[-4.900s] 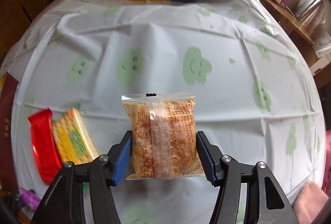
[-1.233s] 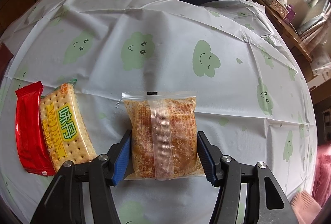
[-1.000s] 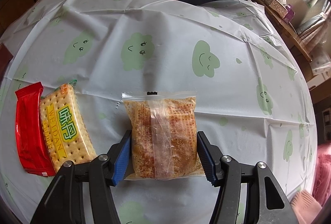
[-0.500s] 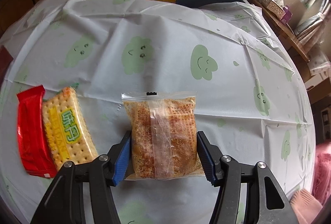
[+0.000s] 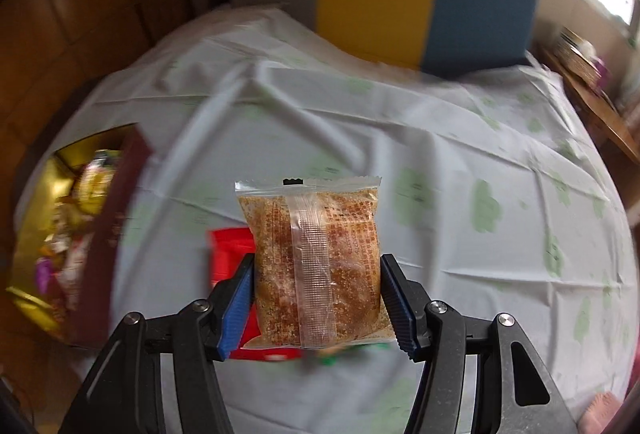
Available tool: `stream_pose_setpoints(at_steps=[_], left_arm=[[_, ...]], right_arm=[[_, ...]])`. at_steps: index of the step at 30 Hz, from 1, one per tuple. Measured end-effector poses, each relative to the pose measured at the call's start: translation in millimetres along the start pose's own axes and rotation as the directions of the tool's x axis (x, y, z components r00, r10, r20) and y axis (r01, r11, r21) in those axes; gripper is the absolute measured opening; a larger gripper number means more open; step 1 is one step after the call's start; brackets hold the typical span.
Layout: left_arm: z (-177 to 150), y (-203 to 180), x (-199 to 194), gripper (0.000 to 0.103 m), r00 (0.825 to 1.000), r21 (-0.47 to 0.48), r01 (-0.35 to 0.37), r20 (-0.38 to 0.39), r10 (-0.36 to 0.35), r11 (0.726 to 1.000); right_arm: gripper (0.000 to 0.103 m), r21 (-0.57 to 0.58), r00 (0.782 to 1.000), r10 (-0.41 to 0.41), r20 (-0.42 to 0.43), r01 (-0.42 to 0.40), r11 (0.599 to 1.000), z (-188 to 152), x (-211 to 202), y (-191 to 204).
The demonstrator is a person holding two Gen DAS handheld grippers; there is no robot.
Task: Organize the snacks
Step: 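Carry the bread packet over the tin and open the right tool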
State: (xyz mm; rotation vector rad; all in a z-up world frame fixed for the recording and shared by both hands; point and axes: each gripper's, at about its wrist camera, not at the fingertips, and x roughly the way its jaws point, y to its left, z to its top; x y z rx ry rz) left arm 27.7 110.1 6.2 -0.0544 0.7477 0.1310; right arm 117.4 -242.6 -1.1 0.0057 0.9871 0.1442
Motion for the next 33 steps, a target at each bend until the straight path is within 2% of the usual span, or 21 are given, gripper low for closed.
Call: stream_pose_setpoints(at_steps=[4, 7, 11, 15, 24, 33], left_arm=[[1.1, 8.5, -4.7, 0.060, 1.000, -0.017, -0.018, 0.017, 0.019, 1.000], [2.9, 15.2, -7.5, 0.060, 0.999, -0.029, -0.035, 0.029, 0.036, 0.999], [3.1, 26.5, -10.3, 0.060, 0.998, -0.052, -0.054, 0.039, 0.056, 0.997], [2.4, 37.5, -10.6, 0.060, 0.996, -0.075, -0.072, 0.042, 0.075, 0.995], [-1.5, 53.3, -4.5, 0.060, 0.996, -0.115, -0.084, 0.028, 0.087, 0.990], [-3.7, 57.2, 0.7, 0.060, 0.996, -0.128, -0.084, 0.017, 0.087, 0.988]], right_arm=[[0.060, -0.109, 0.992, 0.125, 0.019, -0.122, 0.987, 9.7, -7.9, 71.7], [0.060, -0.183, 0.977, 0.211, 0.003, -0.207, 0.961, 13.4, -6.8, 121.6], [0.060, -0.255, 0.960, 0.278, -0.034, -0.278, 0.926, 11.6, 2.2, 175.5], [0.060, -0.301, 0.948, 0.303, -0.098, -0.319, 0.899, 6.2, 21.1, 215.4], [0.062, -0.328, 0.944, 0.253, -0.212, -0.312, 0.892, -13.7, 76.0, 261.3], [0.063, -0.322, 0.944, 0.260, -0.204, -0.315, 0.893, -19.1, 79.0, 260.8]])
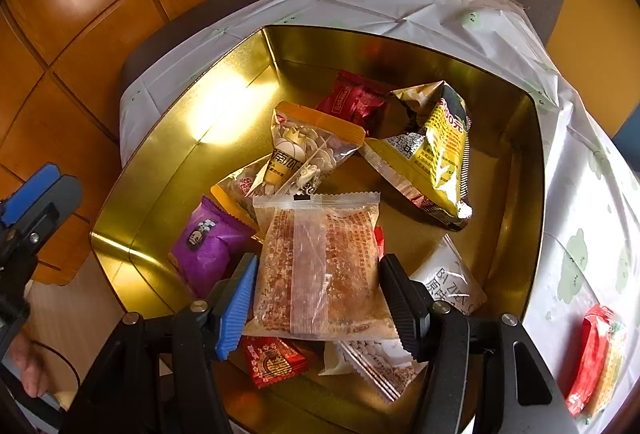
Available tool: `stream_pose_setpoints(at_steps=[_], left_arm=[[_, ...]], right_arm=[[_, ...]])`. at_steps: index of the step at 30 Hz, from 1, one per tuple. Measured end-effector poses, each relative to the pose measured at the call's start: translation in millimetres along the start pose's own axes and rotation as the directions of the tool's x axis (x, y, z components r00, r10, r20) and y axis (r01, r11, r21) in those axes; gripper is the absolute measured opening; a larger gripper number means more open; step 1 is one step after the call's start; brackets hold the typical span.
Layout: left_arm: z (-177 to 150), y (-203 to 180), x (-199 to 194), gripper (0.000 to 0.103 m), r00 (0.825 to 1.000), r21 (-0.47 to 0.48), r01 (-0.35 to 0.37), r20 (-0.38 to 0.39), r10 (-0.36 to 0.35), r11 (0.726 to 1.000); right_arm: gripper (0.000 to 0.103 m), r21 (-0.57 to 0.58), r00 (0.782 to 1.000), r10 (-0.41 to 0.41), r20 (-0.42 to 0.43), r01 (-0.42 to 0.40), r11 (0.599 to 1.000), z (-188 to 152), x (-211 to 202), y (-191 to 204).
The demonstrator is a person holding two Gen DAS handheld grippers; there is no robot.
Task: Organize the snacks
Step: 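Carry the bread packet over the tin and open the right tool, then move both tools back toward the red packet and cracker pack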
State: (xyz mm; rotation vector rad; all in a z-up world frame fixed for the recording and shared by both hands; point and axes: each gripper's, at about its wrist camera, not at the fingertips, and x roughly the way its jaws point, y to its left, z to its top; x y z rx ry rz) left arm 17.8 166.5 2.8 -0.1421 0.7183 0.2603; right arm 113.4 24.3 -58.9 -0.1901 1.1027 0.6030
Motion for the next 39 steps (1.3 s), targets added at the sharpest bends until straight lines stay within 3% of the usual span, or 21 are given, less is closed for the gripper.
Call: stream_pose_setpoints(at_steps=[7, 17, 29, 39], left_arm=[[0.7, -2.0, -4.0, 0.060, 1.000, 0.005, 0.003, 0.008, -0.003, 1.000], [1.5, -6.7, -8.0, 0.060, 1.000, 0.016, 0.007, 0.012, -0.007, 1.000], [2.3, -16.6, -11.8, 0.060, 1.000, 0.043, 0.015, 0.015, -0.016, 0.999], [0.0, -27.2, -14.7, 0.060, 1.000, 0.075, 0.027, 0.011, -0.028, 0.997]], right_arm=[[0.068, 0.032, 0.997, 0.038, 0.072, -0.040, 0.999, -2.5, -23.7, -3.6], [0.068, 0.042, 0.987, -0.001, 0.161, -0.006, 0.999, -16.2, -63.9, -16.5], [0.069, 0.116, 0.977, -0.041, 0.210, 0.017, 0.993, -27.9, -90.3, -51.3], [0.071, 0.202, 0.968, -0.121, 0.220, 0.076, 0.976, -50.0, -110.4, -98.7]])
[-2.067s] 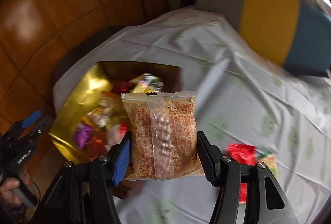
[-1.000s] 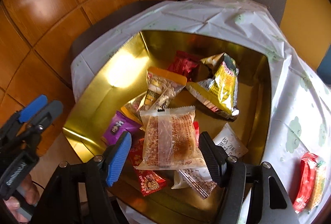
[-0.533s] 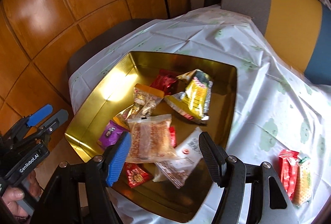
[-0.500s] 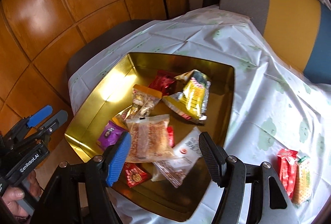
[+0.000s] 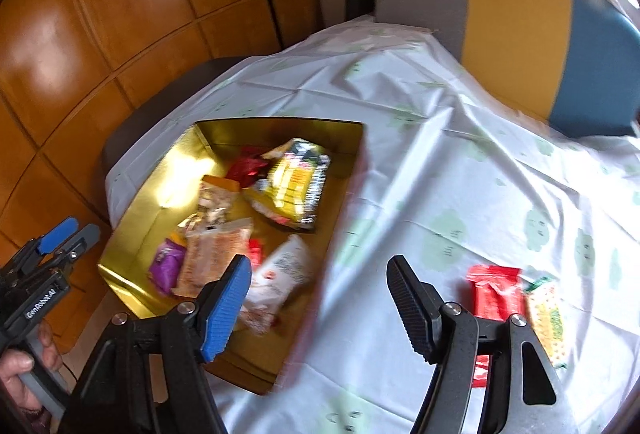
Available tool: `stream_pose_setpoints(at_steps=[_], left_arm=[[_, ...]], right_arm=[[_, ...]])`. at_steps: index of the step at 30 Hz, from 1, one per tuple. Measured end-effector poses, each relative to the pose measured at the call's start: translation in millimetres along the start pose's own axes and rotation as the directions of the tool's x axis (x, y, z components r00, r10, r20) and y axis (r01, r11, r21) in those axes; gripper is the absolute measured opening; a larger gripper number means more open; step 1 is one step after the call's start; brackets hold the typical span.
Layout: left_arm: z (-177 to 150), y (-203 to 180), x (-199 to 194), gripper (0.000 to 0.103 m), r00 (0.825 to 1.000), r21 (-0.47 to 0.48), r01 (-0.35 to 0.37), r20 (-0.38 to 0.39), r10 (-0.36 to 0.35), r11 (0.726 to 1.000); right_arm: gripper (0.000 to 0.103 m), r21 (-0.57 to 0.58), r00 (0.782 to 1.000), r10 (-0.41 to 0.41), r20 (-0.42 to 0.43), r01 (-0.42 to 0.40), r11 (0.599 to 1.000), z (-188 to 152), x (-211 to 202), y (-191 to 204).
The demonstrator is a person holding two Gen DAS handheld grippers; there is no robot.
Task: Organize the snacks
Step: 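Move both tools back toward the red packet and cracker pack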
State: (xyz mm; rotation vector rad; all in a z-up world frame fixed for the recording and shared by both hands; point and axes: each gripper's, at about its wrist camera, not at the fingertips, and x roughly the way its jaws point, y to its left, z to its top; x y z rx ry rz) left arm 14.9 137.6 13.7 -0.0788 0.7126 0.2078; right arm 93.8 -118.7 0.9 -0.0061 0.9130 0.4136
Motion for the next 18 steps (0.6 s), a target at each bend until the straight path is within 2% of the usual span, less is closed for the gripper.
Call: stream_pose_setpoints(at_steps=[10, 14, 18], left_arm=[[1.3, -16.4, -2.9, 0.060, 1.000, 0.048, 0.018, 0.003, -0.018, 0.999], [4.4, -30.1, -5.6, 0.060, 0.999, 0.090, 0.038, 0.010, -0.039, 0.995], [10.8, -47.1, -10.9, 0.060, 0.997, 0.128, 0.078, 0.019, -0.081, 0.989]], right_arm=[[0.072, 0.090, 0.991, -0.132, 0.015, 0.130, 0.987, -10.9, -28.0, -75.7], [0.075, 0.133, 0.979, -0.205, 0.012, 0.201, 0.970, -15.9, -42.8, -115.0], [0.076, 0.212, 0.959, -0.284, 0.002, 0.277, 0.937, -24.8, -55.1, -163.2]])
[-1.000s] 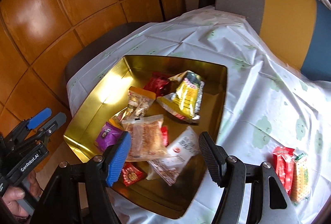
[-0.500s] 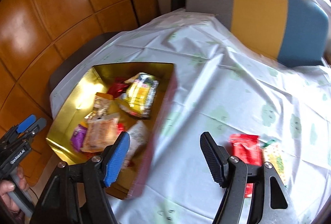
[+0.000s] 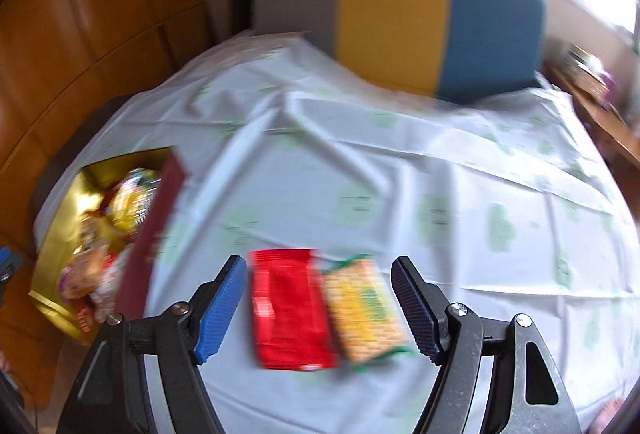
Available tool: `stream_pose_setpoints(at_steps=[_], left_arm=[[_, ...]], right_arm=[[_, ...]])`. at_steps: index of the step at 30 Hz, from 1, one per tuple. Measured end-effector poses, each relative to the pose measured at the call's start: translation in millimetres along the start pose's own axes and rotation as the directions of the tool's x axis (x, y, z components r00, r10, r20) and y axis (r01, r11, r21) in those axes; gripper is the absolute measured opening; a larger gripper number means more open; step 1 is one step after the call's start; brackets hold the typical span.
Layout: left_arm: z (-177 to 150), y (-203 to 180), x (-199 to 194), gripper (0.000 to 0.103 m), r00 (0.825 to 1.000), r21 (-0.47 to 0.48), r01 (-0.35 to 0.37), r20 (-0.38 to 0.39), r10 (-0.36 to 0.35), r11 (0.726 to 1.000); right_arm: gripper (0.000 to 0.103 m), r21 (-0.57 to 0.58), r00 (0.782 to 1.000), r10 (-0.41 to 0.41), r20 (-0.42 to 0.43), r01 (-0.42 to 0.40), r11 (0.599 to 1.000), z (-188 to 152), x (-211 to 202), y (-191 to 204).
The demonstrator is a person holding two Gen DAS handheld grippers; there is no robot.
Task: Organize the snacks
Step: 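Move both tools back toward the red packet and cracker pack, then close the right tool on the WEIDAN cracker pack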
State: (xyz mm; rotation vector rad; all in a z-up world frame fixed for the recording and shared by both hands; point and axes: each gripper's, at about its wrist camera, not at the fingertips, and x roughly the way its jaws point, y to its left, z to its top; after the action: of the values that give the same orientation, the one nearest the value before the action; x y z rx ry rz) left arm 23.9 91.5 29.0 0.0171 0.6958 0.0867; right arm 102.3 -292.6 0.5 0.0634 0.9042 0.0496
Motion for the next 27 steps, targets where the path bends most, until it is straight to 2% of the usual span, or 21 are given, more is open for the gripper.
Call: stream_pose_setpoints(at_steps=[4, 7, 9, 11, 14, 18, 21, 27], left_arm=[[11.9, -24.4, -1.7, 0.060, 0.997, 0.040, 0.073, -0.007, -0.073, 0.997], [19.8, -52.7, -1.4, 0.060, 0.990, 0.091, 0.140, -0.025, -0.139, 0.986], [23.8, -78.4, -0.2, 0.060, 0.982, 0.137, 0.190, -0.042, -0.186, 0.972], [26.1, -107.6, 3.1, 0.060, 0.966, 0.174, 0.258, -0.071, -0.249, 0.950], [23.6, -150.9, 17.8, 0.060, 0.946, 0.222, 0.319, -0.128, -0.296, 0.921], [14.1, -202.3, 45.4, 0.060, 0.922, 0.257, 0.368, -0.225, -0.315, 0.893], [3.8, -231.0, 64.6, 0.060, 0.909, 0.271, 0.379, -0.286, -0.303, 0.885], [-5.1, -257.0, 97.7, 0.060, 0.898, 0.243, 0.361, -0.350, -0.266, 0.900]], right_arm=[[0.076, 0.126, 0.998, -0.060, -0.008, 0.061, 0.990, -6.5, 8.2, -52.5], [0.076, 0.249, 0.998, -0.055, -0.014, 0.057, 0.967, -19.0, 17.1, -84.2], [0.076, 0.319, 0.996, -0.058, -0.065, 0.076, 0.945, -20.6, 24.8, -99.0], [0.076, 0.339, 0.998, -0.056, -0.033, 0.064, 0.939, -17.0, 21.1, -102.8], [0.076, 0.349, 0.999, -0.038, -0.011, 0.039, 0.936, -15.2, 17.1, -101.8], [0.076, 0.327, 0.999, -0.037, 0.001, 0.034, 0.945, -15.2, 13.0, -95.5], [0.076, 0.317, 1.000, -0.026, 0.004, 0.023, 0.948, -13.8, 14.3, -93.9], [0.077, 0.275, 1.000, -0.029, 0.009, 0.025, 0.961, -9.1, 14.7, -87.2]])
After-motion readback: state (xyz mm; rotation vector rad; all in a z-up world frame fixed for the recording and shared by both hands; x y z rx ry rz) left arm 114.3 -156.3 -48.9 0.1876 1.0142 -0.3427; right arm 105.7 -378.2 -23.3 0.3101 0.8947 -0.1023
